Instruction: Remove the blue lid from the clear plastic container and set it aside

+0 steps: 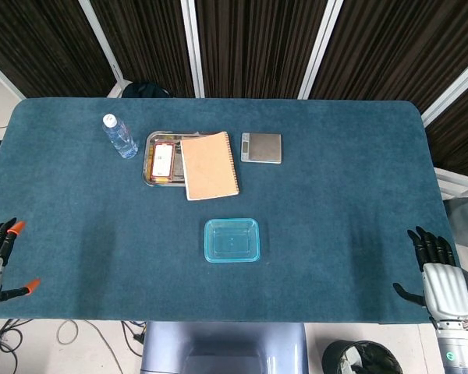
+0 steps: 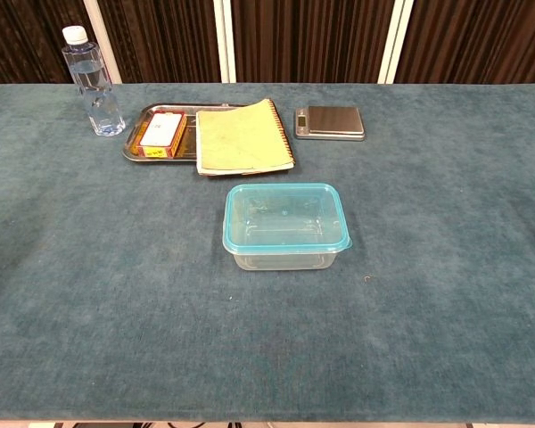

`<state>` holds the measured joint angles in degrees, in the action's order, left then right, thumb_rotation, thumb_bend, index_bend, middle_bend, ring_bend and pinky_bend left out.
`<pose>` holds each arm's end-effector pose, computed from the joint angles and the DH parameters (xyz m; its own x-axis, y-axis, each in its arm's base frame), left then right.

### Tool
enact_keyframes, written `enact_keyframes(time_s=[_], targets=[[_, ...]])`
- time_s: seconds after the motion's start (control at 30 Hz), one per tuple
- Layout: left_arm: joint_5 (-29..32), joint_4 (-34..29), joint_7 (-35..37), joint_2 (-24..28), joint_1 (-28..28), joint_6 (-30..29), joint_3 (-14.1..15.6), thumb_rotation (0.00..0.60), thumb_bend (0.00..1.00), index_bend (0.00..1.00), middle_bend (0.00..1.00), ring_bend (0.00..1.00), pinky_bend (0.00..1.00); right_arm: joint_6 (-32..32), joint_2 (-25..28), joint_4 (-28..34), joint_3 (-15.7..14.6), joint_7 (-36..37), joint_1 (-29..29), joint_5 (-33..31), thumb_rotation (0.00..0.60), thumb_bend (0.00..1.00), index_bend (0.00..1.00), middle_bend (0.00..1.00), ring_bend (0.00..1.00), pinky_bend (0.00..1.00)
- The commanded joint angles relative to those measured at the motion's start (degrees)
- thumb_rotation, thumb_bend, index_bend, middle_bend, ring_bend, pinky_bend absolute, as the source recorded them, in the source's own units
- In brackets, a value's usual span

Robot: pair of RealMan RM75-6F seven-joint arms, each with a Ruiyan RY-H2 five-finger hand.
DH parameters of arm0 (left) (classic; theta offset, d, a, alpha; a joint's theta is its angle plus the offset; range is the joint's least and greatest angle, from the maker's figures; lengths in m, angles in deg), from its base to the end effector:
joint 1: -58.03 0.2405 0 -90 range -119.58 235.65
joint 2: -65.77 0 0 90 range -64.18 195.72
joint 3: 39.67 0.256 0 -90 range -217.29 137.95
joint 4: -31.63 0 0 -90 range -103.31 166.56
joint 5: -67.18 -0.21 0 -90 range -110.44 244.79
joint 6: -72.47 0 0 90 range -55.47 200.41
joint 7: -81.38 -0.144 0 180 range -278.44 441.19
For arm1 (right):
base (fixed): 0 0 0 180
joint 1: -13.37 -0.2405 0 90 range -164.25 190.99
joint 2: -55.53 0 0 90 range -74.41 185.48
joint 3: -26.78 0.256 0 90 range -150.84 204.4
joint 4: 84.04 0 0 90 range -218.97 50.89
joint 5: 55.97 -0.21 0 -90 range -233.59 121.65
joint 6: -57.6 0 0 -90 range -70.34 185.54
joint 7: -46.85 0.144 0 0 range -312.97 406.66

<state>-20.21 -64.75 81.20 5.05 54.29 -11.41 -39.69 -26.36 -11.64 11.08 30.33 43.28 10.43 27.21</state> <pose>-0.3070 0.1635 0.1607 0.3915 0.0809 0.9166 0.9200 -0.0149 -0.3916 -0.3086 -0.1720 0.1390 0.3530 -0.0319 0.9351 -0.9330 0.0624 0.3543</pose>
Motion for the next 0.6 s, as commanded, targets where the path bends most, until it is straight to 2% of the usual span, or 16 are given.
enact_keyframes(time_s=[0.03,0.2,0.3,0.43,0.6], targets=[[0.4,-3.6,0.8,0.7,-1.0,1.8,-0.2,0.6,0.0,0.0,0.0,0.0,0.0,0.2,0.2,0.2,-0.2,0.2,0.0,0.1,0.6,0.25,0.0,0.0,0.0,0.0],[0.8,-10.3,-3.2,0.7,-5.4,6.7,-2.1,0.6,0.0,0.0,0.0,0.0,0.0,0.4,0.2,0.6,-0.2,0.4,0.0,-0.2,0.6,0.25,0.0,0.0,0.0,0.0],[3.2,-14.6,-6.6,-0.7,-8.5,11.0,-3.4,0.6,0.0,0.0,0.0,0.0,0.0,0.5,0.2,0.6,0.0,0.4,0.0,-0.4,0.6,0.25,0.0,0.0,0.0,0.0],[9.5,-19.3,-13.1,-5.1,-13.2,16.6,-5.8,0.6,0.0,0.0,0.0,0.0,0.0,0.6,0.3,0.7,0.1,0.5,0.0,-0.9,0.6,0.25,0.0,0.0,0.0,0.0],[18.1,-20.7,-23.4,-12.6,-18.6,19.8,-8.1,0.6,0.0,0.0,0.0,0.0,0.0,0.9,0.4,0.9,0.3,0.9,0.0,-1.4,0.6,0.25,0.0,0.0,0.0,0.0]])
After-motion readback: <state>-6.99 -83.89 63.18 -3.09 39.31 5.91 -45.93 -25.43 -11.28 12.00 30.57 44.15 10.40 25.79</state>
